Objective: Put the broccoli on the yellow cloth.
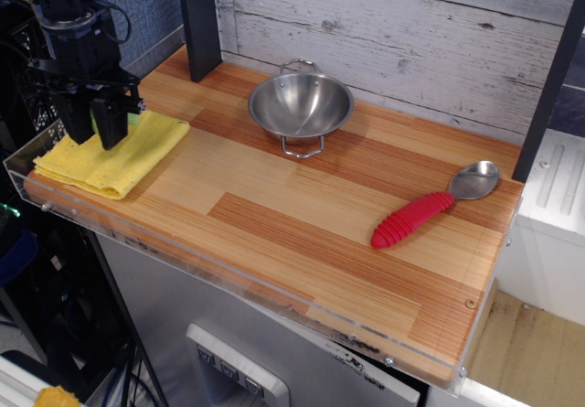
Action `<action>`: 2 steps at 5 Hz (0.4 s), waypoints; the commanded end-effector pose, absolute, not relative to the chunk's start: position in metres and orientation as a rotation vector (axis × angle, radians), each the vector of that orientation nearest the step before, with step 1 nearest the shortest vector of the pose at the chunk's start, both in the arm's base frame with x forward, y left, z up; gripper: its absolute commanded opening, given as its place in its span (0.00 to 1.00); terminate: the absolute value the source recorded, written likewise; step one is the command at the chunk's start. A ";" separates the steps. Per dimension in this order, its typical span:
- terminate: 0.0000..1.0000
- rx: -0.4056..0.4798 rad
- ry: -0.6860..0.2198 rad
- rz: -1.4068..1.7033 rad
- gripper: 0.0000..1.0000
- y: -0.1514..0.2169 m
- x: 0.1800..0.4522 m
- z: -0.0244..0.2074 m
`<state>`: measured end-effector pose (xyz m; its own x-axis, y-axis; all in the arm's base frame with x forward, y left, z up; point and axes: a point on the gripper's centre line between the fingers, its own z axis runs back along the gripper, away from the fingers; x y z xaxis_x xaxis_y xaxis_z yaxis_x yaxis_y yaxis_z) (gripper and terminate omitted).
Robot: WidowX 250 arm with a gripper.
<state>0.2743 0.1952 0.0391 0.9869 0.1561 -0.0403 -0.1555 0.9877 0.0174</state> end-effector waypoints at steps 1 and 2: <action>0.00 0.036 0.034 0.151 0.00 0.198 0.269 0.045; 0.00 0.037 0.043 0.157 1.00 0.198 0.267 0.046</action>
